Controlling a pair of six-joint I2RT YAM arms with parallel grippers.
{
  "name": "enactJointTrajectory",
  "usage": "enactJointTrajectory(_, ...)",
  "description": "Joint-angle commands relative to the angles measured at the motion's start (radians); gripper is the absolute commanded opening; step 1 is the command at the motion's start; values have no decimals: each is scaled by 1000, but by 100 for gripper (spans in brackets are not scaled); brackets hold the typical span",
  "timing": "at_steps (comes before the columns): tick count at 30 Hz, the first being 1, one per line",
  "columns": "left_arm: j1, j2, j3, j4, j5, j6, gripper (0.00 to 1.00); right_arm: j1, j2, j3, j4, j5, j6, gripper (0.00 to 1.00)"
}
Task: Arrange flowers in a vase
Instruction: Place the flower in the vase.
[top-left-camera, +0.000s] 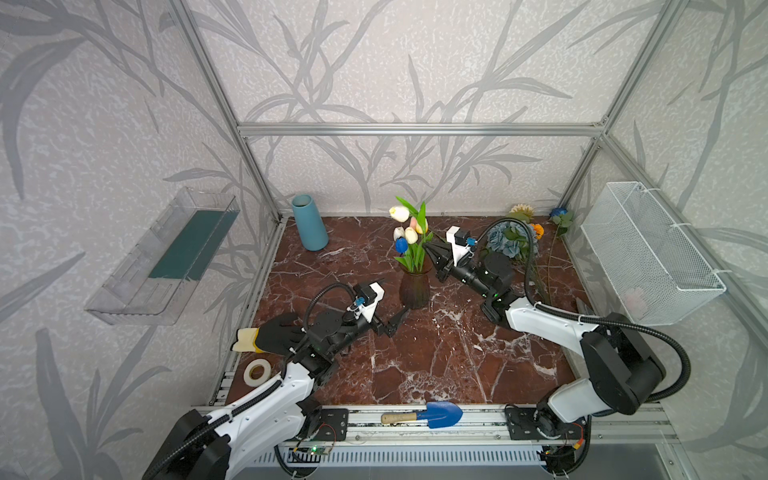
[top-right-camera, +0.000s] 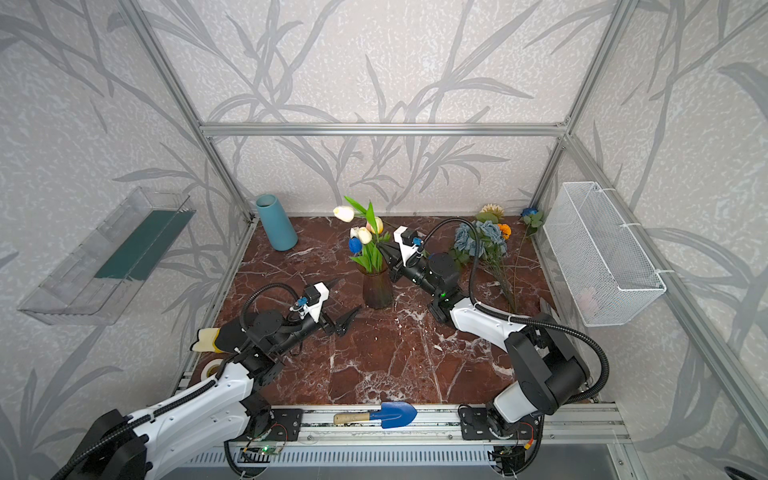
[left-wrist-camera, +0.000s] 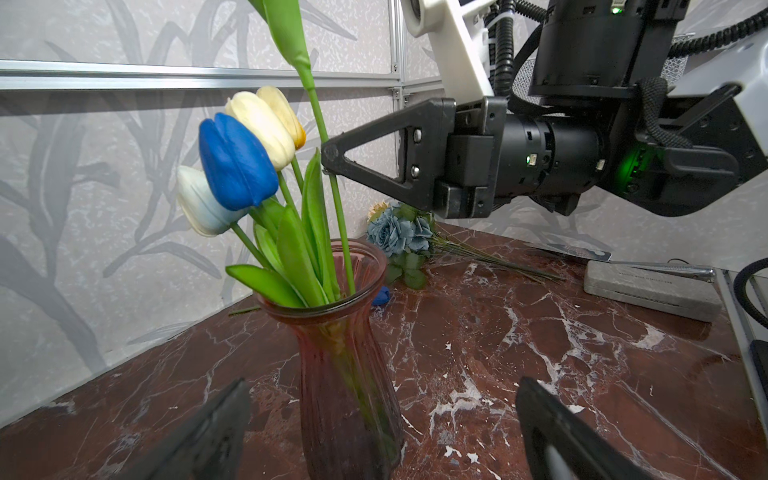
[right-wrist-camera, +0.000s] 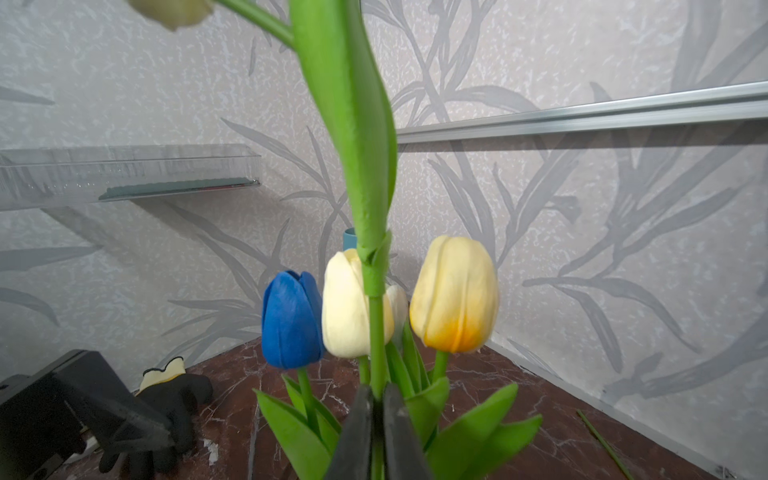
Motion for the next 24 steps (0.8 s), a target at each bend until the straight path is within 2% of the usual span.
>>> enactJointTrajectory(1, -2, -11, -12, 35, -29, 21, 99, 8, -49, -18, -61, 23, -51, 13)
enactJointTrajectory(7, -2, -3, -11, 47, -27, 15, 99, 7, -110, -36, -146, 48, -91, 28)
enactJointTrajectory(12, -2, 7, -8, 56, -27, 10, 99, 6, -141, -39, -186, 67, -102, 31)
enactJointTrajectory(15, -2, 0, -7, 50, -26, 10, 99, -13, -176, -47, -180, 112, -61, 32)
enactJointTrajectory(20, -2, -29, -8, 39, -30, 6, 99, -136, -199, -33, -194, 88, 103, 33)
enactJointTrajectory(24, -2, -83, -7, 7, -19, -13, 99, -243, -149, 54, -407, 40, 188, 34)
